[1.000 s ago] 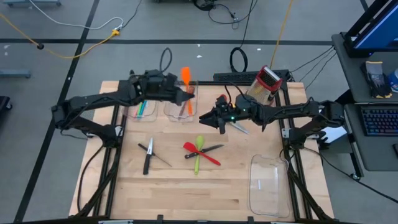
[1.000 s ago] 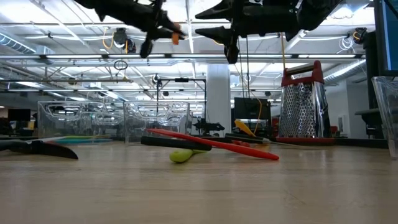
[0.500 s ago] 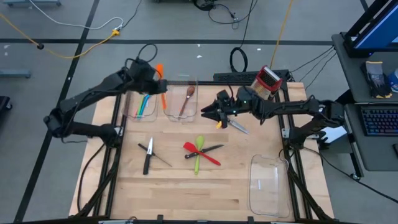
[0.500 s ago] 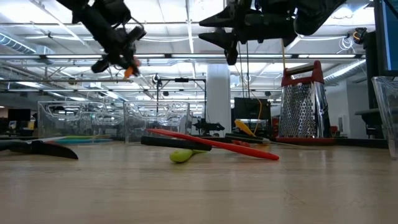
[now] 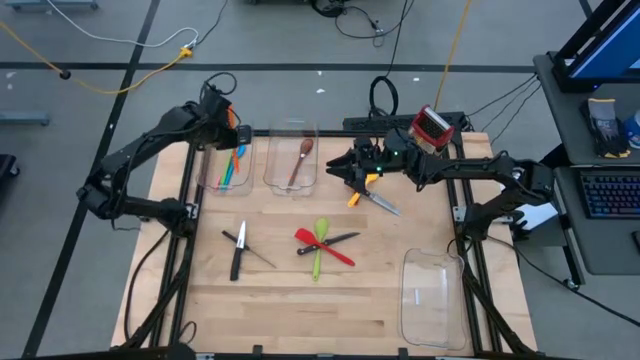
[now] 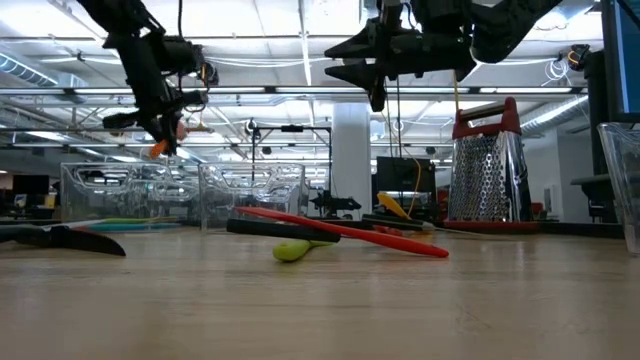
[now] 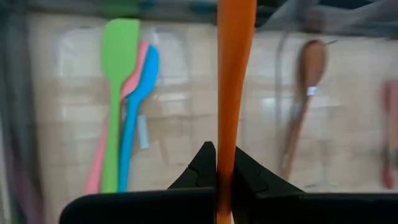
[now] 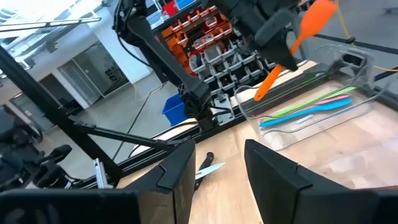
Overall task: Pick & Place Kitchen Items
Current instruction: Put the orange spatula into the left transparent bin
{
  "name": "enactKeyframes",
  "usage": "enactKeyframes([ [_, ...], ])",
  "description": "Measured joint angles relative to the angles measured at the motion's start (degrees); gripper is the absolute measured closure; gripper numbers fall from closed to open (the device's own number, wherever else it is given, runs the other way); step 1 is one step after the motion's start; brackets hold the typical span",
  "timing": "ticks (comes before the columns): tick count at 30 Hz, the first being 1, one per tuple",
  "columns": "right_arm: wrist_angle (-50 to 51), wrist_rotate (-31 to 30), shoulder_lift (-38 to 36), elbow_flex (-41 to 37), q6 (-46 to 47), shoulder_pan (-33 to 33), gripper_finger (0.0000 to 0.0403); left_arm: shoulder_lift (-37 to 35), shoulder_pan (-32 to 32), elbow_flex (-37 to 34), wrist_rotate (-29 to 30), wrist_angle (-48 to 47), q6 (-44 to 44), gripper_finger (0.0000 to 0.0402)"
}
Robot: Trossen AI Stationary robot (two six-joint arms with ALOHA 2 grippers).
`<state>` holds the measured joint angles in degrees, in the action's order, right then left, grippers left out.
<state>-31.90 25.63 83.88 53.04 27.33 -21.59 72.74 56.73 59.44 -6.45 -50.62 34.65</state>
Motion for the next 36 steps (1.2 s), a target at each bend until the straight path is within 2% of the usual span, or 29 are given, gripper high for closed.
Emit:
enactKeyframes([
  [6, 0.00, -0.02, 0.00, 0.00, -0.07, -0.26, 0.0273, 5.35, 2.33, 0.00, -1.01, -0.73, -0.80, 0.0398],
  [13, 0.00, -0.04, 0.02, 0.00, 0.07, -0.24, 0.0273, 10.84, 5.08, 0.00, -0.61, -1.89, -5.68, 0.0398],
  [21, 0.00, -0.13, 0.02, 0.00, 0.02, -0.24, 0.0273, 15.95, 5.18, 0.00, 2.03, -3.13, -11.12, 0.0398],
  [31, 0.02, -0.50, 0.02, -0.02, -0.61, -0.24, 0.0273, 20.21, 5.05, 0.00, 2.11, -3.18, -17.75, 0.0398],
  [36, 0.04, -3.29, 0.04, -0.04, -0.63, -0.24, 0.0273, 21.88, 5.07, 0.00, 2.53, -3.18, -19.58, 0.0398],
])
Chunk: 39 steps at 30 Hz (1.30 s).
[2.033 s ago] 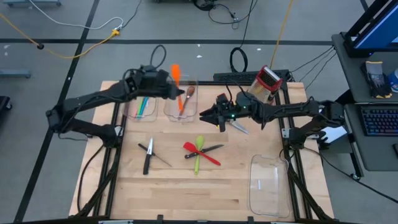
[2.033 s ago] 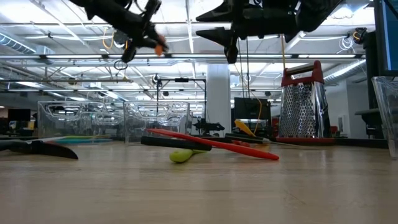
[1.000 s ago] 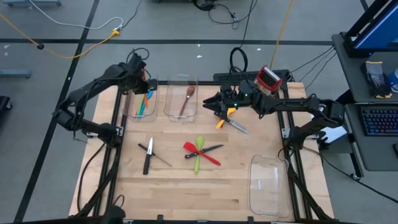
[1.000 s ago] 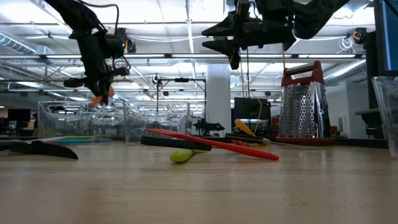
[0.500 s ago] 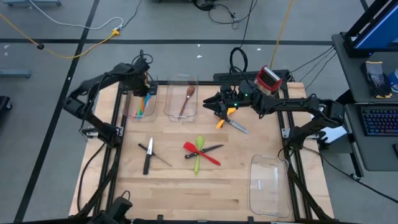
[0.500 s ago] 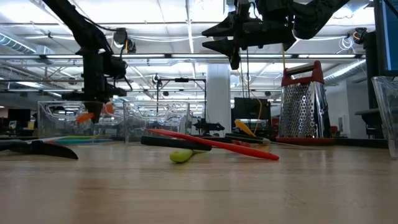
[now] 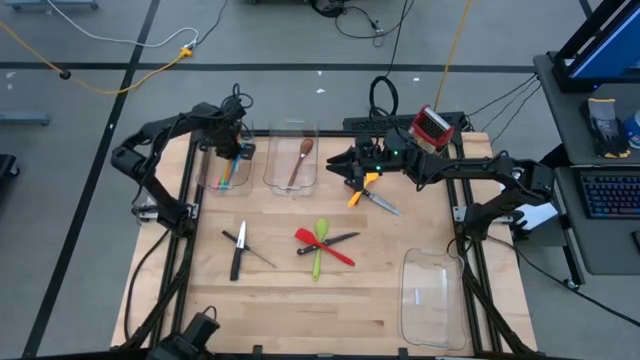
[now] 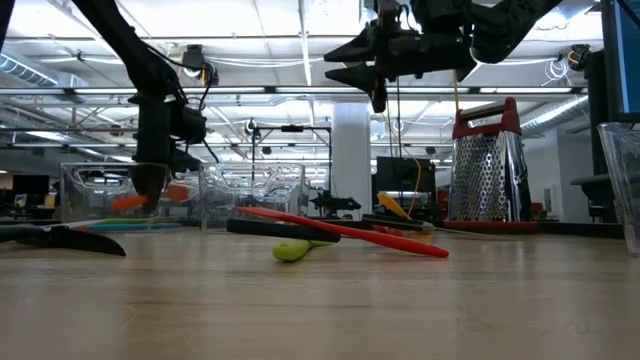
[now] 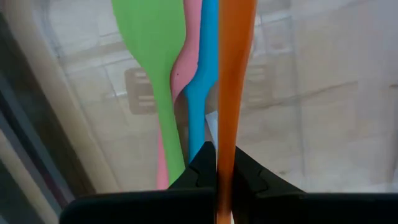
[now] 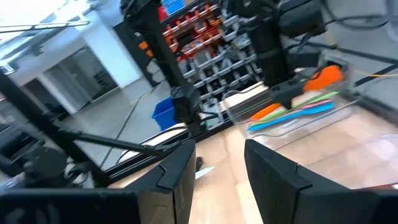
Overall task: Pick & Place Kitchen Items
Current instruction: Put the orange spatula into the left transparent bin, then put the red spatula into the left transparent bin
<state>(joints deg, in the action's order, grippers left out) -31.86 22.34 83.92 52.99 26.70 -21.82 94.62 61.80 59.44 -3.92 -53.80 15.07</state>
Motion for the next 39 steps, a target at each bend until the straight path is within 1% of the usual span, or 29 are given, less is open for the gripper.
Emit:
enactKeyframes([
  [4, 0.00, -1.32, 0.00, 0.00, -0.42, 0.02, 0.0273, 1.42, -0.09, 0.00, 0.66, -0.26, -0.96, 0.0398],
  [10, 0.00, -1.30, 0.00, 0.00, -0.42, 0.02, 0.0273, 1.45, -0.44, 0.06, 0.99, -0.13, -1.00, 0.0395],
  [12, 0.00, -1.30, 0.00, 0.00, -0.42, 0.02, 0.0273, 1.45, -0.44, 0.06, 1.01, -0.18, -1.00, 0.0381],
  [20, 0.00, -1.28, 0.00, 0.00, -0.42, 0.02, 0.0273, 1.45, -0.44, 0.06, 1.21, 0.04, -0.96, 0.0305],
  [25, 0.00, -1.26, 0.00, 0.00, -0.42, 0.04, 0.0273, 0.57, -0.35, 0.06, 0.89, 0.04, -1.64, 0.0271],
  [28, 0.01, -1.26, 0.00, 0.00, -1.72, 0.04, 0.0273, -2.07, -0.32, 0.06, 0.79, 0.02, -2.17, 0.0262],
  [32, 0.02, -1.22, 0.00, 0.00, -3.56, 0.04, 0.0273, -8.17, -0.33, 0.09, 0.30, 0.00, -2.36, 0.0260],
  [35, 0.02, -1.22, 0.00, 0.00, -3.48, 0.04, 0.0273, -13.85, -0.42, 0.09, -2.37, 0.05, -1.08, 0.0259],
  [39, 0.02, -1.22, 0.00, 0.00, -1.81, 0.03, 0.0273, -22.02, -1.79, 0.09, -8.93, 0.78, 1.11, 0.0259],
])
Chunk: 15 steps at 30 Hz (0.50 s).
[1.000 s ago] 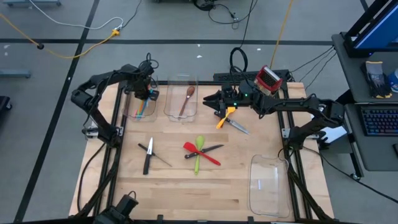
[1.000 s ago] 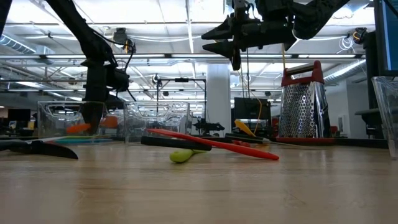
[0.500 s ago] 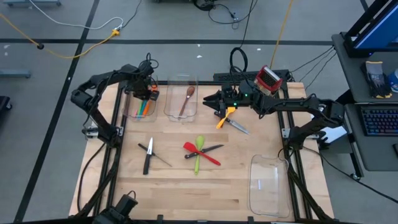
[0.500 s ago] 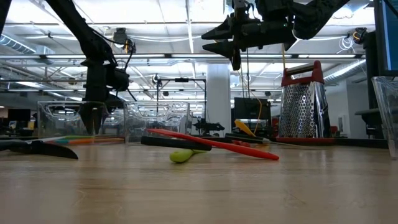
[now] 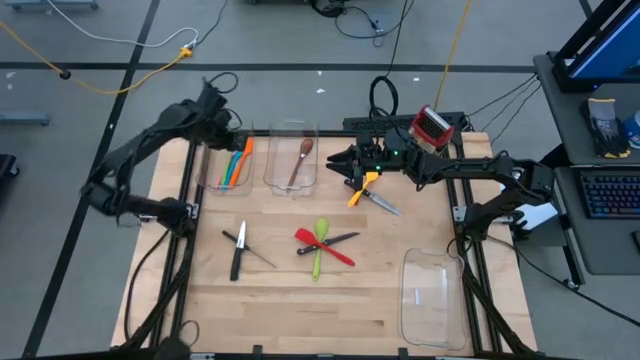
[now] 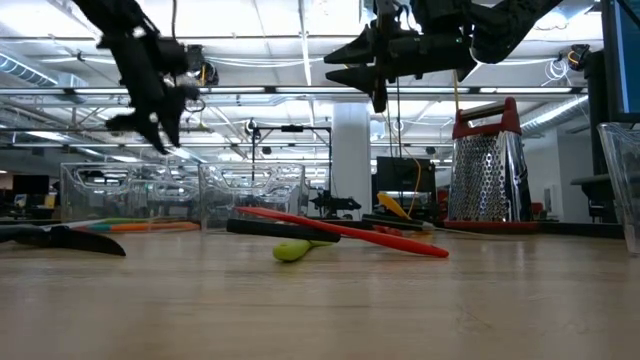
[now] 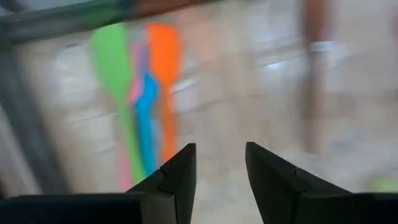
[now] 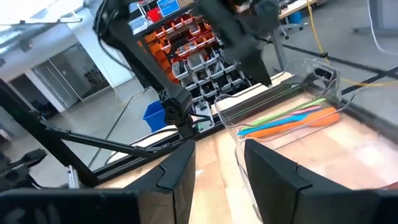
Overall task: Pick & Place Kitchen Items
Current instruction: Put the red spatula into the left transparent bin
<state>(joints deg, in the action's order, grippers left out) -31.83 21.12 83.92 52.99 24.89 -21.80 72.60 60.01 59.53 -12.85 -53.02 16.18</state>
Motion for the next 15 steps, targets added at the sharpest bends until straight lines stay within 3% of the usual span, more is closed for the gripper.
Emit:
enactKeyframes([
  [8, 1.14, 0.13, 0.00, 0.00, 4.37, -0.29, 0.0273, -12.87, -10.28, 0.02, -4.89, 10.51, 4.96, 0.0259],
  [15, 0.91, 0.17, 0.00, 0.00, 3.20, -1.35, 0.0273, -15.21, -23.27, 0.04, -4.98, 28.47, 10.60, 0.0259],
])
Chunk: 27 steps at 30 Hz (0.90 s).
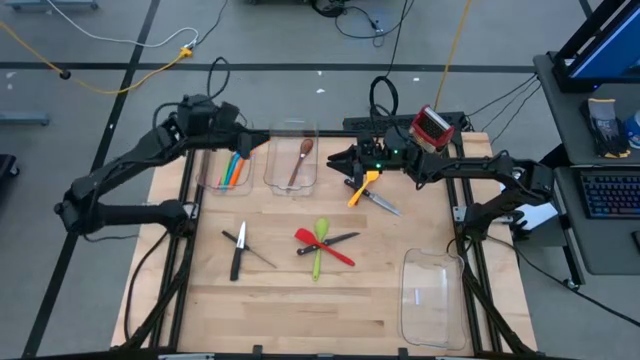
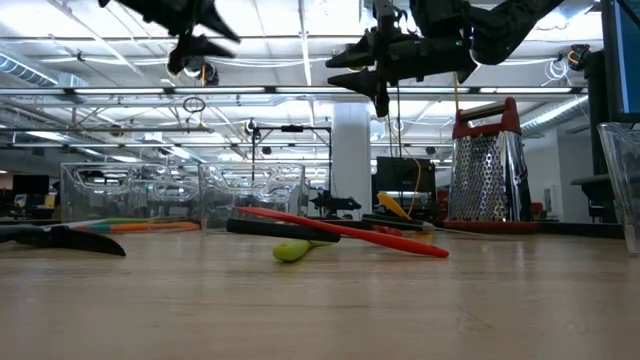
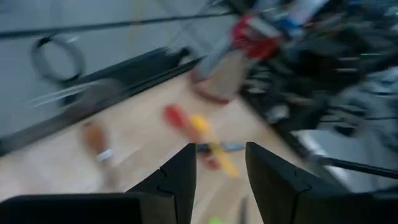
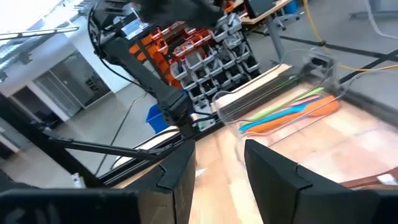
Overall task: Pick & Place Kitchen Items
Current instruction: Put the red spatula into the left transparent bin
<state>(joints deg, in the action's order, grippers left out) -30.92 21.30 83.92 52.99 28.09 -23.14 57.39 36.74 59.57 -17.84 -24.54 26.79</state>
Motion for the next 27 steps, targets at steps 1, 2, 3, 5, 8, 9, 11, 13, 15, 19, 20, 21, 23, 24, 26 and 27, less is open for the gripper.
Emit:
enactKeyframes([
  [1, 0.14, 0.00, 0.00, 0.00, -0.15, -0.47, 0.0273, 0.37, -1.78, -0.02, 0.37, 1.97, 0.23, 0.0259],
  [2, 0.59, 0.00, -0.21, 0.00, -0.15, -0.94, 0.0273, 0.79, -3.57, 0.00, 0.97, 3.92, 0.35, 0.0259],
  [3, 1.43, 0.01, -0.64, 0.00, -0.16, -1.44, 0.0273, 1.35, -5.03, 0.00, 1.71, 5.31, 0.42, 0.0259],
  [5, 2.76, 0.03, -1.41, 0.00, -0.47, -2.18, 0.0273, 2.67, -7.66, 0.00, 3.31, 6.51, 0.44, 0.0259],
  [8, 6.83, 0.03, -3.61, -0.27, -1.88, -3.26, 0.0273, 4.49, -10.20, 0.00, 4.32, 8.07, 0.53, 0.0259],
  [9, 7.09, -0.02, -4.34, -0.45, -2.61, -3.48, 0.0273, 5.16, -10.82, 0.00, 4.36, 8.73, 0.50, 0.0259],
  [11, 7.65, 0.12, -6.30, -1.41, -3.61, -3.97, 0.0273, 6.36, -11.58, 0.00, 4.34, 8.35, -0.38, 0.0259],
  [13, 7.42, 0.75, -7.98, -2.42, -4.49, -4.28, 0.0273, 7.30, -11.79, 0.00, 4.34, 8.45, -1.45, 0.0259],
  [15, 7.03, 1.31, -9.09, -3.46, -5.16, -4.30, 0.0273, 7.63, -11.55, 0.00, 3.93, 8.23, -2.55, 0.0259],
  [19, 3.88, 1.21, -9.35, -4.79, -4.74, -4.26, 0.0273, 7.82, -10.48, 0.00, 2.85, 8.36, -4.16, 0.0259],
  [20, 3.06, 1.20, -9.35, -5.07, -4.72, -4.26, 0.0273, 7.82, -10.14, 0.00, 2.82, 8.36, -4.18, 0.0259],
  [21, 2.40, 1.20, -9.36, -5.35, -4.72, -4.26, 0.0273, 7.82, -9.89, 0.00, 2.74, 8.38, -4.16, 0.0259],
  [23, 2.28, 1.55, -9.37, -5.77, -4.65, -4.26, 0.0273, 7.82, -9.43, 0.00, 2.76, 8.38, -4.15, 0.0259],
  [24, 2.64, 2.19, -9.35, -5.91, -4.65, -4.28, 0.0273, 7.82, -9.32, 0.00, 2.74, 8.36, -4.18, 0.0259],
  [26, 3.05, 5.42, -9.33, -6.20, -4.72, -4.25, 0.0273, 7.82, -9.27, 0.00, 2.28, 8.36, -4.49, 0.0259],
  [27, 3.28, 7.11, -9.32, -6.21, -4.73, -3.99, 0.0273, 7.82, -9.27, 0.00, 2.01, 8.36, -4.77, 0.0259],
])
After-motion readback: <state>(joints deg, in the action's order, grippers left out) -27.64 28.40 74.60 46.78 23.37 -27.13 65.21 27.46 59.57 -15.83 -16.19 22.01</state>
